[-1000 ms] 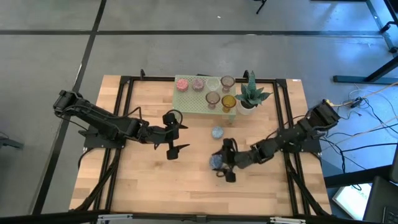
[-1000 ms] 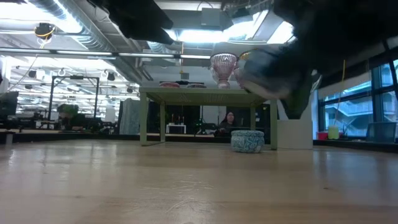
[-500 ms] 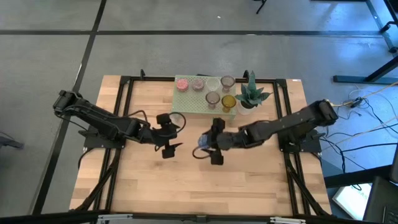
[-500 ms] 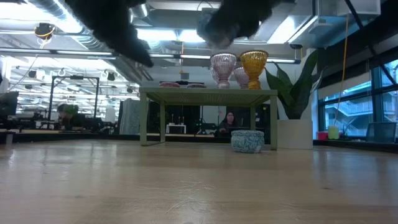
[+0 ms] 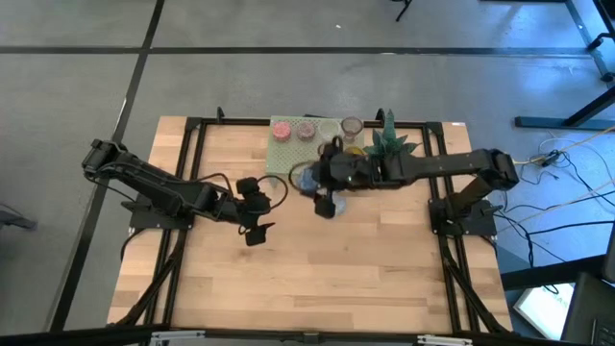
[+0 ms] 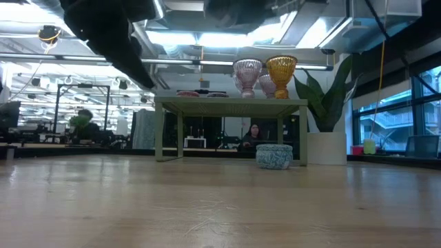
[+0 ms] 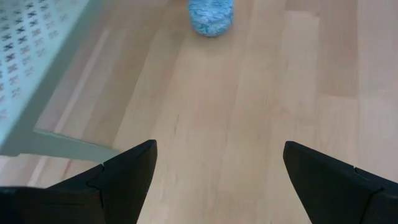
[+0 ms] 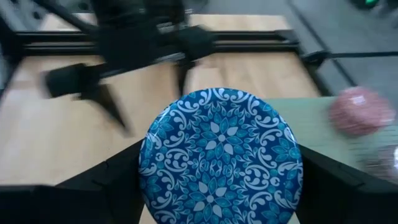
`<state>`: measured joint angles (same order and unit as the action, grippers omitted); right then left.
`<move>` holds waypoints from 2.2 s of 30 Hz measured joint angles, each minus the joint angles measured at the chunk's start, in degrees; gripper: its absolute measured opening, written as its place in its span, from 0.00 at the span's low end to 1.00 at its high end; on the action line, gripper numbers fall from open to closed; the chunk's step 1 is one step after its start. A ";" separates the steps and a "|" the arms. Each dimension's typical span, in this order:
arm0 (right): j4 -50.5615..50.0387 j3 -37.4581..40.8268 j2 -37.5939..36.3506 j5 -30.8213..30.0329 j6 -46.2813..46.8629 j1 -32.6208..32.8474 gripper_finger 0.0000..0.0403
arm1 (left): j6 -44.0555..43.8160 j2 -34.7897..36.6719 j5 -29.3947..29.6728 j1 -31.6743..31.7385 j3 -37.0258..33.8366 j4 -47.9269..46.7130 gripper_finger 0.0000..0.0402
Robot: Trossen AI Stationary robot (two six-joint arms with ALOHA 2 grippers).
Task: Pick & Place candle stick holders
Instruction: Align the blue scented candle with the purple scented candle on the shelf
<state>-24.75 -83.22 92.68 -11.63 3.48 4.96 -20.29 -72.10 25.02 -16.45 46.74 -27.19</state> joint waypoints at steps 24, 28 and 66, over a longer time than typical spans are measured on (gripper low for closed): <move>-3.18 -0.40 3.00 9.81 -3.95 -3.54 0.77 | -5.91 0.04 3.56 0.03 0.00 3.30 0.86; -7.28 -0.39 3.00 9.90 -2.20 -0.85 0.77 | -5.01 0.02 3.87 0.86 0.00 3.59 0.86; -9.68 1.11 3.70 -6.81 -5.48 9.23 0.77 | -36.03 -7.65 -14.64 8.00 -0.02 43.82 0.64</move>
<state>-34.43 -82.11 96.38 -18.44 -2.00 14.20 -56.32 -79.75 10.38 -8.45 46.72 16.62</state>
